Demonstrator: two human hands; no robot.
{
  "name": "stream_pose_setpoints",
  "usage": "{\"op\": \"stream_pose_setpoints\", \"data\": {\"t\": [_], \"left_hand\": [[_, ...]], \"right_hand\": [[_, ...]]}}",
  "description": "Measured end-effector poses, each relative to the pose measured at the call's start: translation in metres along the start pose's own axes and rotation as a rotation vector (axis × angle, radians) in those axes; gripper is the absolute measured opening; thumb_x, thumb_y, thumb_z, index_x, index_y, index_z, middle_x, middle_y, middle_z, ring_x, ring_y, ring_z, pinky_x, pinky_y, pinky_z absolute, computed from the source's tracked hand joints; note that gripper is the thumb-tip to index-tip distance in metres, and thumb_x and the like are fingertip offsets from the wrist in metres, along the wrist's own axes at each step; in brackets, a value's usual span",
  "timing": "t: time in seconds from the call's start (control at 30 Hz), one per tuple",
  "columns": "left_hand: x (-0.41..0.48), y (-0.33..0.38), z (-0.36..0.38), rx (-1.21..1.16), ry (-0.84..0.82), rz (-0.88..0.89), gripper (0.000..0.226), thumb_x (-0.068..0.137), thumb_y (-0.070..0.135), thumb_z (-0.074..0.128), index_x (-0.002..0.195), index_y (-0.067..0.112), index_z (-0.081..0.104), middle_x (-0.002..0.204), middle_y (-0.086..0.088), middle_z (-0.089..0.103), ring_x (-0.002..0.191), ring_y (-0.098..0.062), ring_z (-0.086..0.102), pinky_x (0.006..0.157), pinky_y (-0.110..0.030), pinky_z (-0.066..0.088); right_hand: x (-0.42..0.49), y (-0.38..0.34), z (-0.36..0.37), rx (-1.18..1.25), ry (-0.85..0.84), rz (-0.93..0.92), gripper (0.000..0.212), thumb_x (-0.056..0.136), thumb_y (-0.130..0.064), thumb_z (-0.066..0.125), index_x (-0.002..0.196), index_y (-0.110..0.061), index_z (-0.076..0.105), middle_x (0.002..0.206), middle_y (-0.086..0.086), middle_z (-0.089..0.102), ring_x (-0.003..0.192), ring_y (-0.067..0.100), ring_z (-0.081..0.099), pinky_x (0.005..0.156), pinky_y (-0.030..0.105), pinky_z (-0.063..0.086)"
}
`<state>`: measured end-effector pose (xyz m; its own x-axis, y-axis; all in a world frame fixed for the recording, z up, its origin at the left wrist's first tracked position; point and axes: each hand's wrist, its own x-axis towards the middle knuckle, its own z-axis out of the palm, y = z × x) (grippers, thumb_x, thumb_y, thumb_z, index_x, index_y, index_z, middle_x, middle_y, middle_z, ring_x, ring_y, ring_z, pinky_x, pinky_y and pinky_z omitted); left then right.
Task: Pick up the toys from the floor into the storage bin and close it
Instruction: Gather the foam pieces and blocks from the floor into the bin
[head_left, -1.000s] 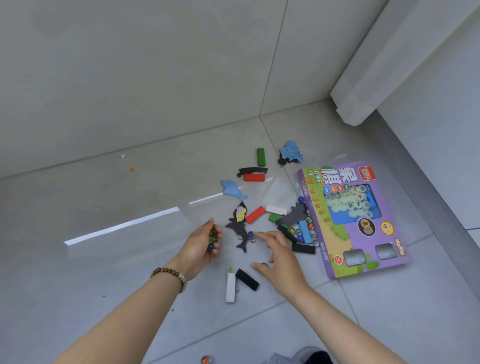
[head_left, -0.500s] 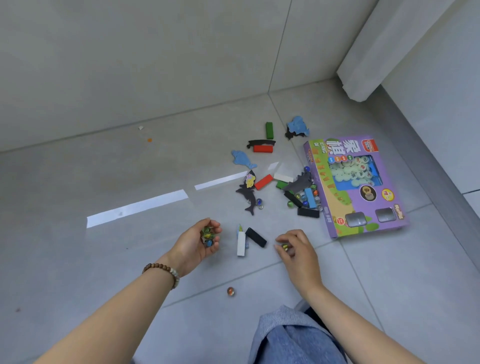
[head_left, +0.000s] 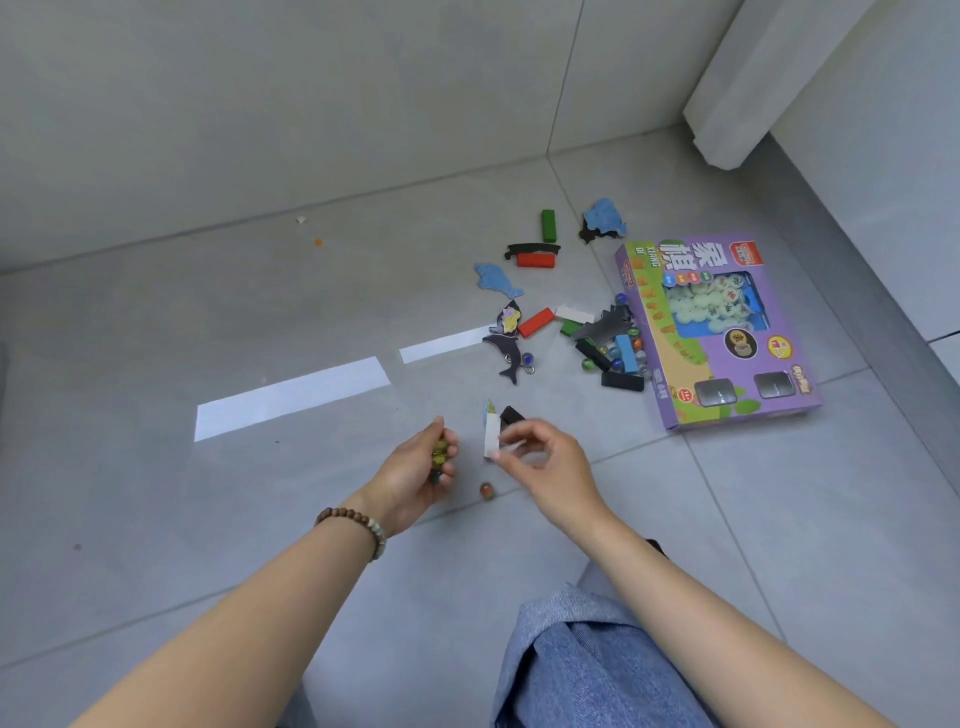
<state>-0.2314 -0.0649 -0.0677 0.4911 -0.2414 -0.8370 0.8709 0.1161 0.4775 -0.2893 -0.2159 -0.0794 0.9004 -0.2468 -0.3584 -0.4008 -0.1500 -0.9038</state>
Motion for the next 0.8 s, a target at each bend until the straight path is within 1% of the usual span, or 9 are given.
{"op": "stream_pose_setpoints", "data": {"t": [0.13, 0.27, 0.37, 0.43, 0.5, 0.6, 0.67, 0.73, 0.8], "left_hand": [[0.002, -0.004, -0.018, 0.094, 0.064, 0.083, 0.031, 0.097, 0.038, 0.045, 0.076, 0.015, 0.048, 0.066, 0.003, 0.042, 0.039, -0.003, 0.034, 0.037, -0.011, 0.032], [0.004, -0.007, -0.022, 0.006, 0.069, 0.091, 0.023, 0.097, 0.026, 0.048, 0.087, 0.008, 0.058, 0.076, -0.003, 0.056, 0.053, -0.006, 0.054, 0.049, -0.014, 0.051], [0.006, -0.007, -0.020, -0.086, 0.010, 0.039, 0.027, 0.099, 0.024, 0.044, 0.089, 0.005, 0.059, 0.087, -0.010, 0.061, 0.075, -0.017, 0.062, 0.063, -0.023, 0.059], [0.004, -0.008, -0.015, -0.108, -0.065, -0.008, 0.031, 0.101, 0.028, 0.040, 0.091, 0.006, 0.060, 0.096, -0.012, 0.064, 0.084, -0.019, 0.065, 0.072, -0.026, 0.059], [0.001, -0.009, -0.006, -0.109, -0.108, -0.048, 0.032, 0.101, 0.032, 0.039, 0.090, 0.009, 0.060, 0.093, -0.008, 0.066, 0.080, -0.014, 0.065, 0.067, -0.023, 0.059], [-0.002, -0.006, 0.004, -0.118, -0.057, -0.062, 0.031, 0.099, 0.034, 0.043, 0.077, 0.014, 0.054, 0.067, 0.001, 0.055, 0.054, -0.007, 0.055, 0.043, -0.015, 0.047], [0.000, -0.003, 0.003, -0.074, 0.025, -0.029, 0.033, 0.098, 0.037, 0.045, 0.072, 0.016, 0.049, 0.060, 0.004, 0.047, 0.042, -0.005, 0.046, 0.035, -0.013, 0.035], [0.004, -0.001, -0.002, -0.012, 0.082, 0.003, 0.036, 0.097, 0.040, 0.044, 0.069, 0.017, 0.046, 0.059, 0.004, 0.043, 0.042, -0.006, 0.040, 0.034, -0.014, 0.029], [0.004, 0.001, -0.008, 0.009, 0.104, 0.021, 0.037, 0.098, 0.040, 0.044, 0.069, 0.017, 0.046, 0.060, 0.004, 0.042, 0.045, -0.007, 0.038, 0.035, -0.014, 0.027]], "right_hand": [[-0.014, 0.024, 0.012, -0.206, -0.183, -0.002, 0.025, 0.073, -0.008, 0.078, 0.094, -0.016, 0.068, 0.086, -0.011, 0.053, 0.071, 0.002, 0.053, 0.067, 0.008, 0.041], [-0.012, 0.030, 0.023, -0.421, -0.128, -0.091, 0.012, 0.078, -0.009, 0.071, 0.087, -0.016, 0.068, 0.076, -0.016, 0.050, 0.068, 0.000, 0.051, 0.065, 0.010, 0.038], [-0.012, 0.016, 0.026, -0.205, 0.006, -0.052, 0.011, 0.078, -0.012, 0.073, 0.085, -0.017, 0.067, 0.078, -0.012, 0.060, 0.069, 0.002, 0.054, 0.066, 0.013, 0.040], [-0.011, -0.004, 0.028, -0.068, -0.021, -0.072, 0.016, 0.076, -0.016, 0.075, 0.087, -0.019, 0.065, 0.081, -0.011, 0.065, 0.070, 0.000, 0.055, 0.064, 0.009, 0.038], [-0.008, -0.018, 0.028, -0.082, -0.080, -0.139, 0.020, 0.074, -0.020, 0.077, 0.089, -0.025, 0.064, 0.087, -0.014, 0.065, 0.081, -0.002, 0.057, 0.069, 0.008, 0.037], [0.007, -0.014, 0.019, -0.222, 0.174, -0.198, 0.027, 0.072, -0.029, 0.079, 0.093, -0.027, 0.061, 0.099, -0.015, 0.054, 0.100, 0.005, 0.049, 0.086, 0.014, 0.038], [0.018, -0.003, 0.013, -0.351, 0.265, -0.071, 0.044, 0.071, -0.037, 0.078, 0.106, -0.023, 0.057, 0.110, -0.010, 0.048, 0.107, 0.009, 0.043, 0.093, 0.024, 0.038], [0.027, 0.005, 0.016, -0.447, 0.216, 0.070, 0.062, 0.068, -0.042, 0.079, 0.118, -0.017, 0.051, 0.119, -0.004, 0.046, 0.114, 0.014, 0.041, 0.096, 0.029, 0.037], [0.032, 0.009, 0.025, -0.455, 0.190, 0.113, 0.064, 0.069, -0.037, 0.080, 0.119, -0.012, 0.049, 0.121, 0.001, 0.045, 0.115, 0.018, 0.042, 0.097, 0.030, 0.039]]}}
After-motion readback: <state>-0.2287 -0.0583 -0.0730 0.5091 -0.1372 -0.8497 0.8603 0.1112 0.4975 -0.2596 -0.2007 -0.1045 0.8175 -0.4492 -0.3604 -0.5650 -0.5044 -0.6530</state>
